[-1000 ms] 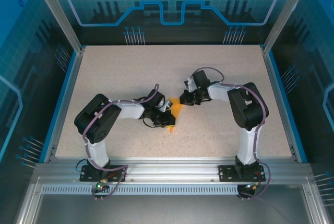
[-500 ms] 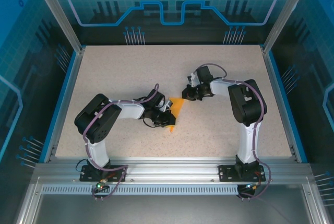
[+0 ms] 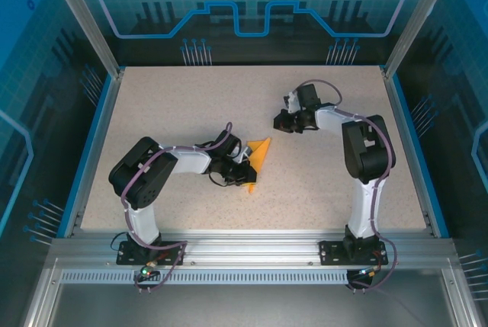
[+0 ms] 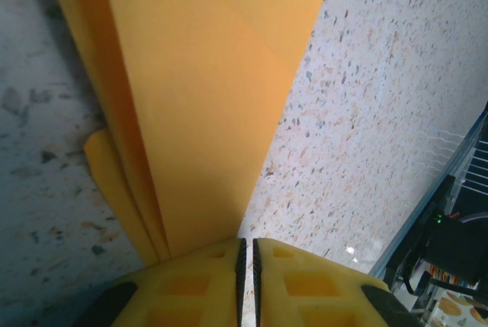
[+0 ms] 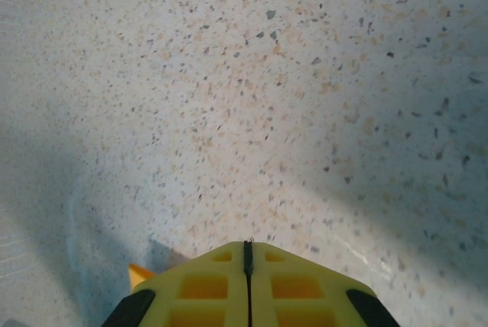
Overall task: Fold a paper plane with a square sheet of paper (fold left side to right side)
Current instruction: Fold the wing for the fifth time at the center of the table.
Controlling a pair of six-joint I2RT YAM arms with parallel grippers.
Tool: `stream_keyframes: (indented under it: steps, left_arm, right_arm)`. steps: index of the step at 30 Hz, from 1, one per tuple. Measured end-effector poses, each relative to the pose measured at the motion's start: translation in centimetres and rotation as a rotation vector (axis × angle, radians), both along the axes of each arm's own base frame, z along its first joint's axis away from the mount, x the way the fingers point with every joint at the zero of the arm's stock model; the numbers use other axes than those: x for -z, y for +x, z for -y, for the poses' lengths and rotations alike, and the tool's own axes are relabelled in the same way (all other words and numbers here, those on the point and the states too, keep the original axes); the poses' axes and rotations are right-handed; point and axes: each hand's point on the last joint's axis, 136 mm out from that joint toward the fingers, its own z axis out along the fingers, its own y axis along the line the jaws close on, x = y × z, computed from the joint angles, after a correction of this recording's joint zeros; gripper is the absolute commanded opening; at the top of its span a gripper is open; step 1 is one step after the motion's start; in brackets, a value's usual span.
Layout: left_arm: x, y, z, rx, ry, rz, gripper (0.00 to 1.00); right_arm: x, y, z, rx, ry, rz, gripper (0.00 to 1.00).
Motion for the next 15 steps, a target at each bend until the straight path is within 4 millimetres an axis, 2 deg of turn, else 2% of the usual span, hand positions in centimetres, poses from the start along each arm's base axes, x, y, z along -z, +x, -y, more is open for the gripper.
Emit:
stream_keyframes:
  steps: [5,8,11,15]
  left_arm:
    - [0.0,0.0,0.0,-0.004,0.001,-0.003,0.16]
    - [0.0,0.0,0.0,-0.012,0.002,-0.009,0.16]
    - [0.0,0.0,0.0,-0.014,0.003,-0.011,0.16]
    - [0.0,0.0,0.0,-0.014,0.006,-0.007,0.16]
  right_arm:
    - [-3.6,-2.2,0.5,-0.003,0.017,0.058,0.07]
    - [-4.9,-3.9,0.3,-0.016,0.027,0.078,0.06]
    - [-4.9,-6.1,-0.9,-0.050,0.039,0.063,0.05]
    - [-3.3,-9.0,-3.0,-0.101,0.058,0.012,0.05]
